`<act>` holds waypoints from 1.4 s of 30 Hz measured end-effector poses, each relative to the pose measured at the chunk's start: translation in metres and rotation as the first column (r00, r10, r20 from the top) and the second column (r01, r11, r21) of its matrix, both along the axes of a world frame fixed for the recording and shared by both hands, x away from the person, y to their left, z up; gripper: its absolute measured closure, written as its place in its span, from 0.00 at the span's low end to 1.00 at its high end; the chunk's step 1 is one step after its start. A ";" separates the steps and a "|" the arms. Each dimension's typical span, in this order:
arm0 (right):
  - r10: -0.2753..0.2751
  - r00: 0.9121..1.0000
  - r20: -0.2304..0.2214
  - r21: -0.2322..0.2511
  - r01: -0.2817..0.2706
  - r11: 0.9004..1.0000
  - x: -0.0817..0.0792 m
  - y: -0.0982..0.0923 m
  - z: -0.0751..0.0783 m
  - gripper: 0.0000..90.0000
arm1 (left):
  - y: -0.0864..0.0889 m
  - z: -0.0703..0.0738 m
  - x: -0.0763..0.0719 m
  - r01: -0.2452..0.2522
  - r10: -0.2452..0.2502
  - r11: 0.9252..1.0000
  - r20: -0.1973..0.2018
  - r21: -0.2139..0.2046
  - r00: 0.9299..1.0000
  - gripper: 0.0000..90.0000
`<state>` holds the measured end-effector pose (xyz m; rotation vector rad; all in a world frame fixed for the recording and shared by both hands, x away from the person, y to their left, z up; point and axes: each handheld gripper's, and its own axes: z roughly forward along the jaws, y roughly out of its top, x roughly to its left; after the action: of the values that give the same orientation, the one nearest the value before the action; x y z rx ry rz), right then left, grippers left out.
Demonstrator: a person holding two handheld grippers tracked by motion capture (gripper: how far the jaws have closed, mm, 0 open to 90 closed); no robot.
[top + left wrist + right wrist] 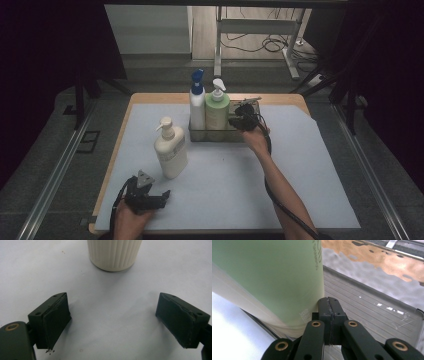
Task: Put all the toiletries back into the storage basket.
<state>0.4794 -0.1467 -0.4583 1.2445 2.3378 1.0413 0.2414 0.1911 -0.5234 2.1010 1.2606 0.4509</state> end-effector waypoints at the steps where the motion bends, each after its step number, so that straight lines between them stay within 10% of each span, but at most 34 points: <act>1: -0.002 1.000 0.003 -0.003 0.002 1.000 -0.001 0.001 0.000 1.00 | 0.000 0.000 0.000 0.000 0.000 1.000 0.000 0.000 1.000 0.13; 30: 0.026 1.000 0.014 0.051 -0.026 0.998 -0.012 -0.014 0.012 0.86 | 0.000 0.000 0.000 0.001 -0.001 1.000 0.000 0.000 1.000 0.13; 42: 0.046 0.998 0.050 0.045 -0.048 0.998 -0.031 -0.028 0.026 0.56 | 0.000 0.000 0.000 0.000 0.000 1.000 0.001 -0.002 1.000 0.13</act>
<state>0.4488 -0.1747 -0.4322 1.1720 2.3286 1.1339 0.2415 0.1909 -0.5235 2.0990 1.2597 0.4511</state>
